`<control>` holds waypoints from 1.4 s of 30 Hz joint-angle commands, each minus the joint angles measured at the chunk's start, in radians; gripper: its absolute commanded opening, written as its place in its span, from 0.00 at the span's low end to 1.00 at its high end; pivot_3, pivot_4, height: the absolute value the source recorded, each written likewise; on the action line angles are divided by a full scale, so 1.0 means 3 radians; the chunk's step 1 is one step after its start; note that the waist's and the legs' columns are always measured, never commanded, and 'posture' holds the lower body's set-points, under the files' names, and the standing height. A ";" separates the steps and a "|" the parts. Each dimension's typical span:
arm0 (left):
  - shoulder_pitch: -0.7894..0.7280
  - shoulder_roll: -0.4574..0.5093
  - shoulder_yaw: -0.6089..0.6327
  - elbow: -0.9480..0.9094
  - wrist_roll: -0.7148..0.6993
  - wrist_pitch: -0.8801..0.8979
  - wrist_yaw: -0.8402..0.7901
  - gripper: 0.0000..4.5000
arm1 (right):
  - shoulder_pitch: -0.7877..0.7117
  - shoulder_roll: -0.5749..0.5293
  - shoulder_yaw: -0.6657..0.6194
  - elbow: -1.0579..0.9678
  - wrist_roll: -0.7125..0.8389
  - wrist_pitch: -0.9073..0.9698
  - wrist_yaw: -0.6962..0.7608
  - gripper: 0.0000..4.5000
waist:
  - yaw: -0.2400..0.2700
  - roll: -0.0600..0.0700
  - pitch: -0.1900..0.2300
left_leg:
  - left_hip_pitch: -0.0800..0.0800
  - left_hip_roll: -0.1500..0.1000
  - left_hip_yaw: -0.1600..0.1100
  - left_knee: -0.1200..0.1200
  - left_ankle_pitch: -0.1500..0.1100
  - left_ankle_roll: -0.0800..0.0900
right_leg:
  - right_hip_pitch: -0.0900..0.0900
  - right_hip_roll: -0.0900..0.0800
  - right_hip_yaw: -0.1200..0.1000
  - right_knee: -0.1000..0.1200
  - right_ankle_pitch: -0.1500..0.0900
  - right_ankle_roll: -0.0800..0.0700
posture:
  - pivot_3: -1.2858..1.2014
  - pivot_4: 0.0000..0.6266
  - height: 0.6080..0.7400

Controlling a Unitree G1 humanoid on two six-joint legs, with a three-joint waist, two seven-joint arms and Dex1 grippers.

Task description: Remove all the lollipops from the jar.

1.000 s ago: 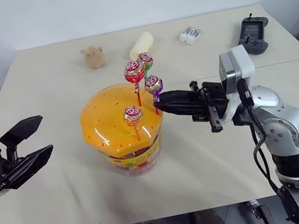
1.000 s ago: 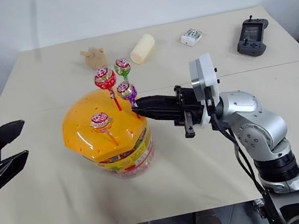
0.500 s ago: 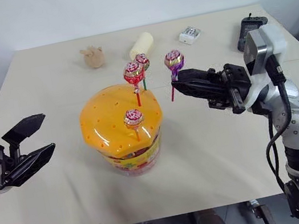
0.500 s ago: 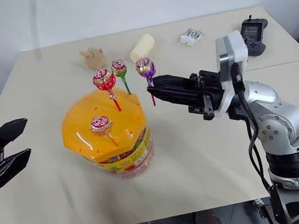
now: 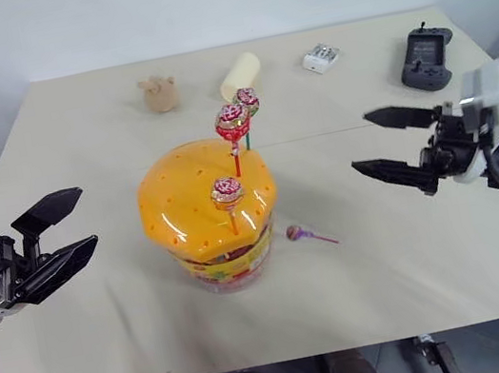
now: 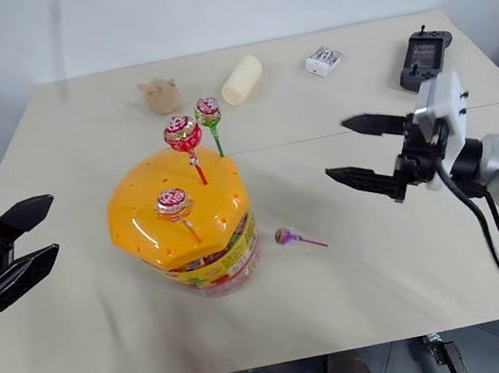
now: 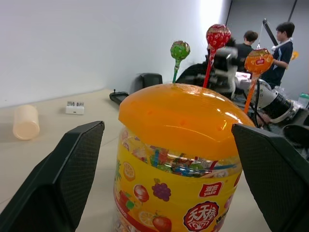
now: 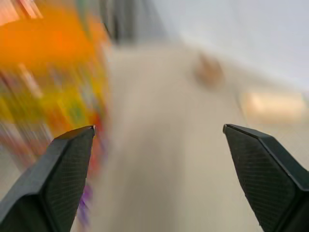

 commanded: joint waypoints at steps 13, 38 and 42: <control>0.0619 0.0113 0.0330 -0.0489 -0.0219 0.0227 0.0035 1.00 | -0.0169 -0.0303 0.0536 -0.1216 0.0717 0.1447 -0.0345 0.99 | 0.0014 -0.0001 0.0002 | 0.0003 0.0011 -0.0001 0.0005 -0.0004 -0.0006 | 0.0004 0.0005 -0.0002 0.0001 0.0001 -0.0002 | 0.52 0.24 1.00; 0.0915 0.0110 0.0433 -0.0682 -0.0084 0.0014 0.0087 1.00 | -0.0587 0.0075 0.2090 -0.0741 -0.1113 0.1497 -0.0847 0.48 | 0.0017 -0.0004 0.0003 | -0.0004 0.0008 -0.0003 0.0004 -0.0005 -0.0006 | 0.0001 0.0005 -0.0007 -0.0006 0.0000 -0.0003 | 0.52 0.24 1.00; 0.0818 0.0125 0.0390 -0.0619 -0.0046 -0.0030 0.0074 1.00 | -0.0476 -0.0086 0.1923 -0.0724 -0.1140 0.1519 -0.0772 0.18 | 0.0020 -0.0004 0.0003 | -0.0004 0.0008 -0.0003 0.0004 -0.0006 -0.0005 | 0.0001 0.0005 -0.0007 -0.0007 0.0000 -0.0003 | 0.52 0.24 1.00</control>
